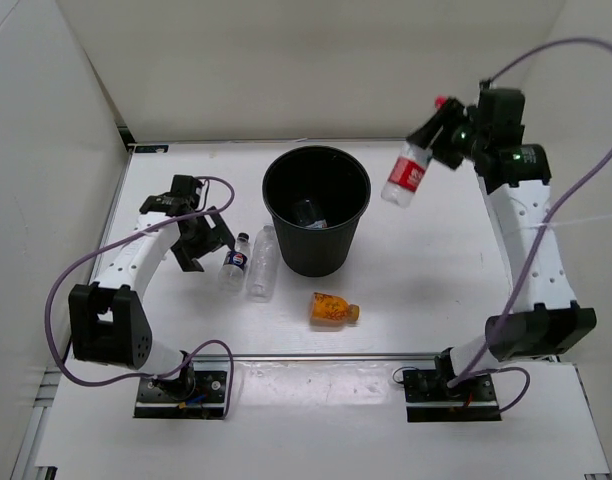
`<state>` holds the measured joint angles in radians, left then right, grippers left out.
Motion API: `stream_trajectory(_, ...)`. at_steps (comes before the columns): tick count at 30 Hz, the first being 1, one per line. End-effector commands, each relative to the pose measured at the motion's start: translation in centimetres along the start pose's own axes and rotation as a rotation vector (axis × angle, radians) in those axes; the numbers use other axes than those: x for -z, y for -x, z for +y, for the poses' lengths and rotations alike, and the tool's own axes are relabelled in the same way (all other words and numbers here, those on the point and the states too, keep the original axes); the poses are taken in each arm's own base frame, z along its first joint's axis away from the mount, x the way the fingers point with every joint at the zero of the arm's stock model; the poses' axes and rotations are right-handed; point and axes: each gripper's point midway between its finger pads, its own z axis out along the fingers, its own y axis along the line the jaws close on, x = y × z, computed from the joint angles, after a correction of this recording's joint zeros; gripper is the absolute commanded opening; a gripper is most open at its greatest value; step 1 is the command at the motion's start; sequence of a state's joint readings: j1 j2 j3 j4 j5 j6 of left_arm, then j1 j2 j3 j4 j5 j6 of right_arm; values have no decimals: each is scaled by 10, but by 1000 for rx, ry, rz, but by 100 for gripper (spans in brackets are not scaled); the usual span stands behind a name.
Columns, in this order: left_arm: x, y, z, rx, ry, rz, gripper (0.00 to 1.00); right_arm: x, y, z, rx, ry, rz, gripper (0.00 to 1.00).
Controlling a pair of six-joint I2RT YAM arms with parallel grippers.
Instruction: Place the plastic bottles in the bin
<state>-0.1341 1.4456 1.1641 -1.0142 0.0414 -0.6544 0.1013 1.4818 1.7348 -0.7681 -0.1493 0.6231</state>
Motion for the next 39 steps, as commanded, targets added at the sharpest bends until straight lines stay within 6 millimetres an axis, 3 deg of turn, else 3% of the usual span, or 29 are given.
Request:
stream_trajectory(1,-6,5,-19,-51,-66,-45,100,42,29,95,114,224,-123,34)
stream_trajectory(2,-8,4,-19,-51,-68,-48,100,27,26,109,146,244,-102,35)
stream_trajectory(4,-13,5,-24,-72,-81,-58,100,24,9,148,226,309,-73,36)
stream_trajectory(5,-13,4,-29,-85,-91,-63,100,5,0,156,273,306,-46,39)
stream_trajectory(6,-19,1,-29,-97,-78,-56,100,13,-10,180,317,354,-43,43)
stream_trajectory(7,-23,3,-28,-97,-68,-60,100,-4,-23,183,336,343,-13,53)
stream_trajectory(8,-23,3,-32,-107,-78,-67,100,-7,-39,189,358,364,29,78)
stream_trajectory(9,-30,2,-29,-106,-55,-57,100,-13,-50,179,341,324,83,94)
stream_trajectory(10,-30,5,-31,-115,-63,-68,100,-15,-60,173,312,303,129,100)
stream_trajectory(13,-44,5,-29,-153,-44,-47,100,-2,-83,165,260,317,227,100)
stream_trajectory(16,-54,7,-30,-169,-39,-42,100,19,-80,172,273,373,206,100)
stream_trajectory(23,-87,-1,-20,-189,22,31,100,44,-91,172,303,438,254,100)
stream_trajectory(27,-96,-9,-19,-196,33,69,77,52,-90,158,317,409,240,100)
stream_trajectory(28,-96,-9,-19,-196,33,69,62,51,-87,155,312,402,234,100)
stream_trajectory(31,-73,1,-22,-169,34,11,47,51,-86,143,298,376,235,100)
stream_trajectory(34,-31,25,-39,-112,-17,-105,45,51,-86,131,285,353,234,100)
stream_trajectory(37,32,50,-63,-47,-115,-227,45,53,-88,123,279,339,238,100)
stream_trajectory(38,68,65,-78,-32,-187,-305,45,54,-85,119,273,332,230,100)
stream_trajectory(39,88,71,-88,-22,-238,-338,45,56,-87,118,273,331,231,100)
